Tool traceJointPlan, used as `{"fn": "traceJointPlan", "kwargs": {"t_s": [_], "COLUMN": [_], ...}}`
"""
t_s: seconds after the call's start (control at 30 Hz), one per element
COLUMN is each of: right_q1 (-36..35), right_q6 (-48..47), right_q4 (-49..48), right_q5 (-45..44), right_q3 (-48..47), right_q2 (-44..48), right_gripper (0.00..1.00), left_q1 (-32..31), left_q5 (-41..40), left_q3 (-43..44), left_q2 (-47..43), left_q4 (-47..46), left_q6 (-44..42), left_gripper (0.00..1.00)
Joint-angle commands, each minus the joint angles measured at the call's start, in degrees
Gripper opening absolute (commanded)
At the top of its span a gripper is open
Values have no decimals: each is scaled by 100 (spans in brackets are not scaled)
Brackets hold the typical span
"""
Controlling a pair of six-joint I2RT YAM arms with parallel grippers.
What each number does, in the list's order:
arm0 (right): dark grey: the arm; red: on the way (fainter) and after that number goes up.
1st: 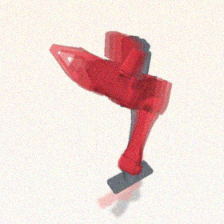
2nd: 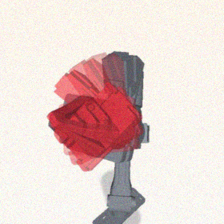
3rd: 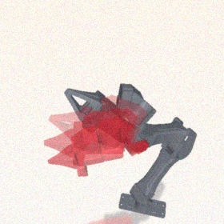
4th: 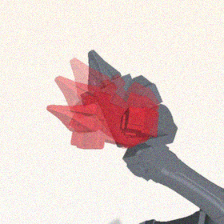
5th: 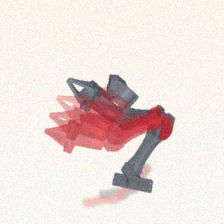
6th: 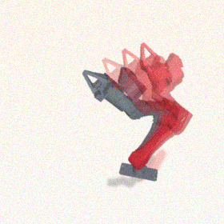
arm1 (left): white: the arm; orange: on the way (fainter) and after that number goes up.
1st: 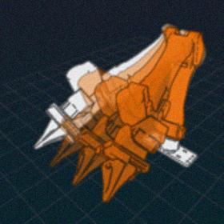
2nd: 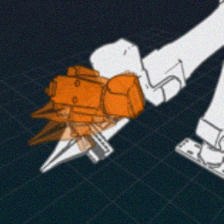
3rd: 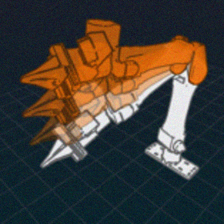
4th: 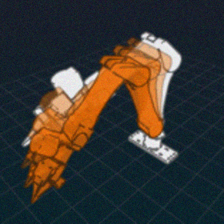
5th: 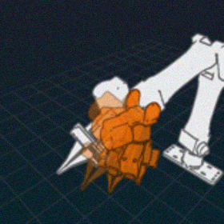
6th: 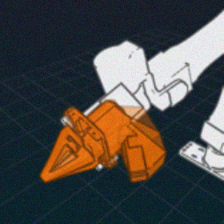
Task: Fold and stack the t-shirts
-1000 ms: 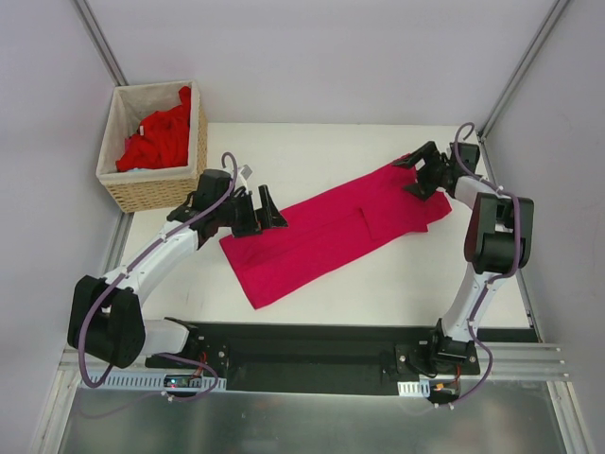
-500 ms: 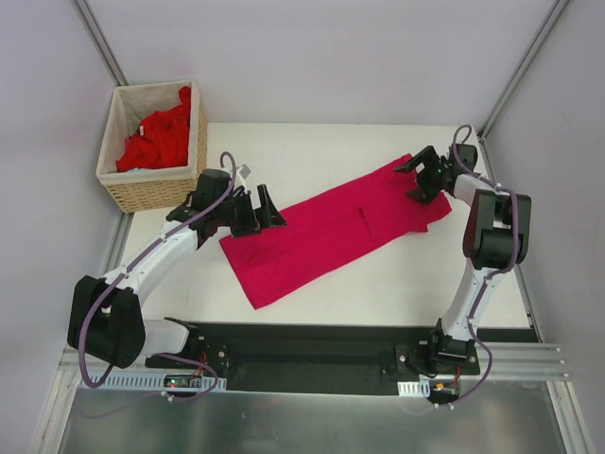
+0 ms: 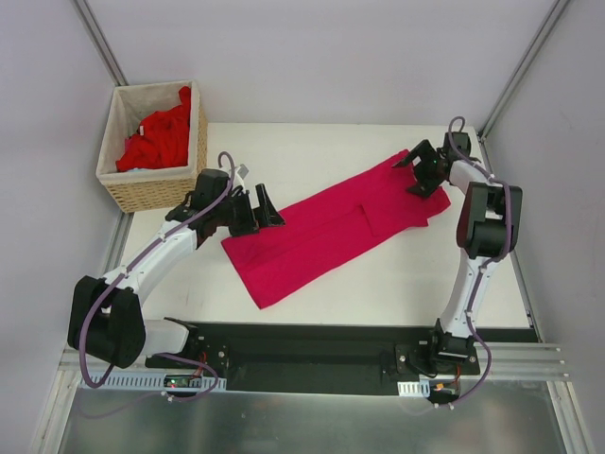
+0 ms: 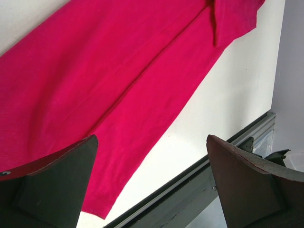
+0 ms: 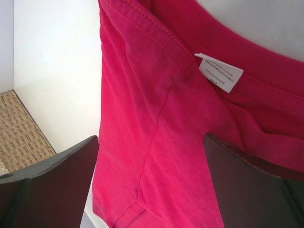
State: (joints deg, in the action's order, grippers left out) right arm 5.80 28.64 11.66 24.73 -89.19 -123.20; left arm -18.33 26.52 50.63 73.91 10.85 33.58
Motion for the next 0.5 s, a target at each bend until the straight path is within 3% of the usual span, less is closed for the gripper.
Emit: {"fn": "traceJointPlan", "kwargs": {"t_s": [0.0,0.2,0.47], "right_q1": [-219,-527,-1054], "right_q6": [-228,-333,-298], "right_q4": [776,1303,1963], "right_q5": [-425,-707,-601], "right_q3": [-861,-1723,-3699], "right_q2": [-362,-766,-1864], "right_gripper": [96,96,96], "left_q1": [101,180,242], "left_q5": [-24,-24,2], "left_q3": [26,17,26], "left_q2": [-61,-17,80], "left_q4": [22,31,31], "left_q6": [-89,-80,-98], "left_gripper": [99,99,99]}}
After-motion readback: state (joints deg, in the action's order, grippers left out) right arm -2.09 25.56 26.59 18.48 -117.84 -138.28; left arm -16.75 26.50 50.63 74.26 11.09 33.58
